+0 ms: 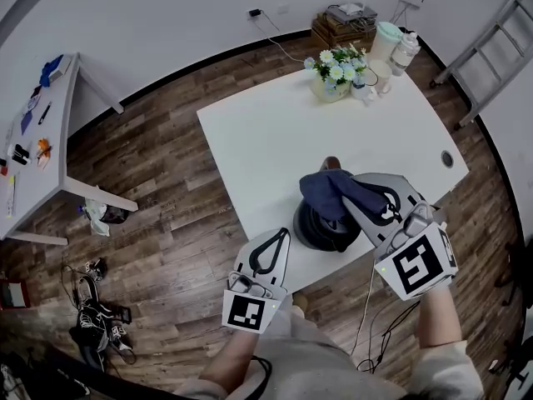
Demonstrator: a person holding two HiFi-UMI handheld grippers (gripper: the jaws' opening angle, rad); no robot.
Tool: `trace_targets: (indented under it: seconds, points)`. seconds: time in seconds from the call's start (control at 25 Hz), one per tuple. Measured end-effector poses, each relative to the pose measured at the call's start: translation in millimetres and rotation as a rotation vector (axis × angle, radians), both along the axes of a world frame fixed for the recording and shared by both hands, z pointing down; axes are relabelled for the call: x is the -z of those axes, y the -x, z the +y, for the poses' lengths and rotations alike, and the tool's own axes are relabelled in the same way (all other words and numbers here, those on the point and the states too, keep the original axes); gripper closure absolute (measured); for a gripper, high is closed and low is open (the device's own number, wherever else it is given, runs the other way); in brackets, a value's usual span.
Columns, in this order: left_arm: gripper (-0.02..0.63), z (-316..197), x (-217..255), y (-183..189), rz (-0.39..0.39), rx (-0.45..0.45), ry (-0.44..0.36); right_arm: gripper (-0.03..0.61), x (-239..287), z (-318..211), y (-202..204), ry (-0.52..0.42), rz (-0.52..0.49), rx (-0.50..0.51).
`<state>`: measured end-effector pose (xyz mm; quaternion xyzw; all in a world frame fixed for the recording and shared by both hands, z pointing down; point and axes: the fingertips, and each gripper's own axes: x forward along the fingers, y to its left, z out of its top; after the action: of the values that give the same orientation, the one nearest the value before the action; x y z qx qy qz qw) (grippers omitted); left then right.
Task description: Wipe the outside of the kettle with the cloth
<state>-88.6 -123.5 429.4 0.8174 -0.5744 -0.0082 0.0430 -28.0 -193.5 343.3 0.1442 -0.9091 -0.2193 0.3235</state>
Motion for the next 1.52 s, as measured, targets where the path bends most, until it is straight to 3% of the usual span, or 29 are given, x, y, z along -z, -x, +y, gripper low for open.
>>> trace_targets:
  seconds: [0.36,0.68,0.88,1.2,1.52]
  points:
    - [0.607,-1,2,0,0.006,-0.003,-0.010,0.511,-7,-27,-9,-0.026,-0.015,-0.131]
    - [0.607,8,4,-13,0.005,-0.026,-0.013,0.511,14,-34,-25,-0.120,-0.134,-0.269]
    - [0.607,19,7,-20,0.013,-0.024,-0.017,0.511,20,-8,-27,-0.188,-0.147,-0.245]
    - [0.607,43,13,-26,0.006,-0.010,-0.028,0.511,24,-6,8,-0.150,-0.219,-0.180]
    - [0.607,58,17,-13,0.004,0.034,-0.033,0.511,73,-12,26,-0.282,-0.270,-0.143]
